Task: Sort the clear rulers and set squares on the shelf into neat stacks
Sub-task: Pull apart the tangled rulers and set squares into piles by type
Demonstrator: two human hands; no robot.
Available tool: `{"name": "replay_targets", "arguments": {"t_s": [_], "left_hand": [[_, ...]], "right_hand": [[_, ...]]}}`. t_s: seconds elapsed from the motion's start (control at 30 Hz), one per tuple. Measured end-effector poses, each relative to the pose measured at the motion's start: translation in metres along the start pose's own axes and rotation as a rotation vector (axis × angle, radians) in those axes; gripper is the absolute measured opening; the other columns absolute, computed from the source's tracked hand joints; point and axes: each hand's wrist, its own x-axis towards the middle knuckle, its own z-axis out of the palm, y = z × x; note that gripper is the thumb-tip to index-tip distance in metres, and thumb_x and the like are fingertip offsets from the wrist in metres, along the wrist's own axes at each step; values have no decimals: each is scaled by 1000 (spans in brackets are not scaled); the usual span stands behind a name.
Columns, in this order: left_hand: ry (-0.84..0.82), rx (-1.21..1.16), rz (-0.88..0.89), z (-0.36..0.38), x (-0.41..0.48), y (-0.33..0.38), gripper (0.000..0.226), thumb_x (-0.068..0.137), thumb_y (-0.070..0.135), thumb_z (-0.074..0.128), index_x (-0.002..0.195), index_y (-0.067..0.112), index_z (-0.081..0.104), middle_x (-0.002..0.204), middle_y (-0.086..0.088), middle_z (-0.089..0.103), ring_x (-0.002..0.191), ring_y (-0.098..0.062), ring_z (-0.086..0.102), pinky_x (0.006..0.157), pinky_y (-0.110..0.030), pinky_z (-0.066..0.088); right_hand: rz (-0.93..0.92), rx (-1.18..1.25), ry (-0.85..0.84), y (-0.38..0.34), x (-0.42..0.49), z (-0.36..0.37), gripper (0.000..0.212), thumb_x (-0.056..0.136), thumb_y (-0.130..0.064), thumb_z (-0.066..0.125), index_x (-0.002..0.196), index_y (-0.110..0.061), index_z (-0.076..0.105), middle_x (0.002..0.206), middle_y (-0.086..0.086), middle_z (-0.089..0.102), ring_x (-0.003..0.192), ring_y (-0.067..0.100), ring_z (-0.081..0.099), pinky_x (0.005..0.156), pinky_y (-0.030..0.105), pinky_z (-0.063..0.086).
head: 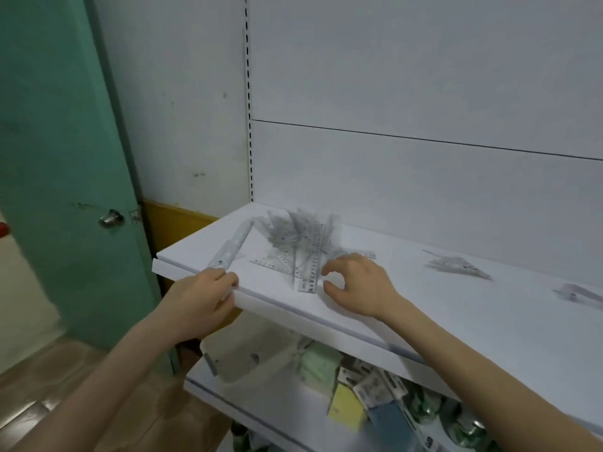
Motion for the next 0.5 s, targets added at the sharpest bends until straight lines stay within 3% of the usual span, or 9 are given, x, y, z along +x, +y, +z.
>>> {"name": "replay_targets", "arguments": {"t_s": [0.17, 0.37, 0.5], "left_hand": [[-16, 11, 10, 6, 50, -37, 26, 99, 33, 37, 121, 27, 50, 118, 10, 55, 105, -7, 49, 83, -22, 46], [49, -27, 74, 18, 93, -62, 27, 97, 30, 43, 118, 21, 57, 116, 4, 60, 101, -11, 53, 80, -22, 47], [-12, -92, 190, 28, 126, -59, 34, 95, 34, 35, 120, 21, 55, 122, 5, 54, 111, -12, 48, 86, -24, 42]], "right_hand": [[134, 11, 25, -6, 44, 18, 31, 91, -32, 50, 115, -18, 64, 111, 3, 65, 103, 24, 60, 77, 34, 49], [378, -84, -1, -23, 75, 30, 51, 86, -57, 48, 108, -11, 53, 107, 5, 59, 99, 28, 59, 76, 35, 46], [502, -109, -14, -34, 83, 33, 53, 85, -55, 51, 111, -9, 48, 111, 6, 56, 102, 29, 58, 75, 35, 43]]}}
